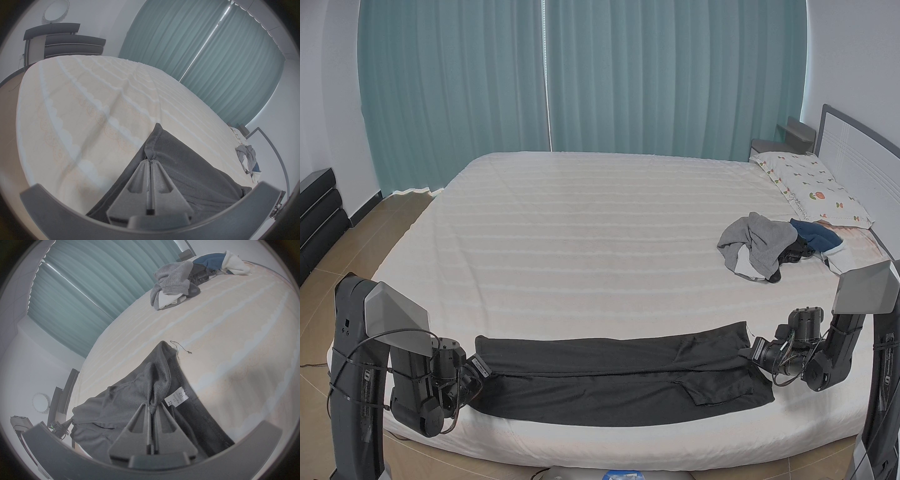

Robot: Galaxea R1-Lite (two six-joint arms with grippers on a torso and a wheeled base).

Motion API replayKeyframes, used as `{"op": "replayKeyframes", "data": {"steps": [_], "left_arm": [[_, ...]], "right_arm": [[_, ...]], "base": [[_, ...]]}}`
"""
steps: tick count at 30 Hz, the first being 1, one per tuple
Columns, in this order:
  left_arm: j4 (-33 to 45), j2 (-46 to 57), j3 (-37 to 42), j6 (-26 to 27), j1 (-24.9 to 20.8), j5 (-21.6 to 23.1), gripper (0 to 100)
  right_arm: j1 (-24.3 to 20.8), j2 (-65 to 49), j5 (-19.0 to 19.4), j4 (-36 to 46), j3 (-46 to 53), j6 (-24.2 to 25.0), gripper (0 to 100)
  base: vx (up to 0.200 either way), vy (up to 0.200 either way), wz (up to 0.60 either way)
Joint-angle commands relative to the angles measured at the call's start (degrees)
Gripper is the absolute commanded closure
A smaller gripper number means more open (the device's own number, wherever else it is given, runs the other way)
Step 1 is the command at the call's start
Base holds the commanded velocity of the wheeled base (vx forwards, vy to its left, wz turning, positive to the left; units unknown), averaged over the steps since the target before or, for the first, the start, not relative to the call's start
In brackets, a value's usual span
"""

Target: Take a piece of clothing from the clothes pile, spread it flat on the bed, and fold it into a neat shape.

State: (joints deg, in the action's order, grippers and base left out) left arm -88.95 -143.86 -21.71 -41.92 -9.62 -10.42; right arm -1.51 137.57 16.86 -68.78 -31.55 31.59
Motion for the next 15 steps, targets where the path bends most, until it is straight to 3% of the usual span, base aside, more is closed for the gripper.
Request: {"op": "replayKeyframes", "data": {"steps": [1,15], "left_arm": [[-1.05,0.16,0.79,0.0,-0.75,-0.04,100],[-1.05,0.16,0.71,0.0,-1.1,-0.21,100]], "right_arm": [[0.72,-0.64,0.02,-0.04,0.08,0.05,100],[0.37,-0.02,0.02,-0.13,0.96,-0.03,100]], "base": [[0.0,0.0,0.0],[0.0,0.0,0.0]]}}
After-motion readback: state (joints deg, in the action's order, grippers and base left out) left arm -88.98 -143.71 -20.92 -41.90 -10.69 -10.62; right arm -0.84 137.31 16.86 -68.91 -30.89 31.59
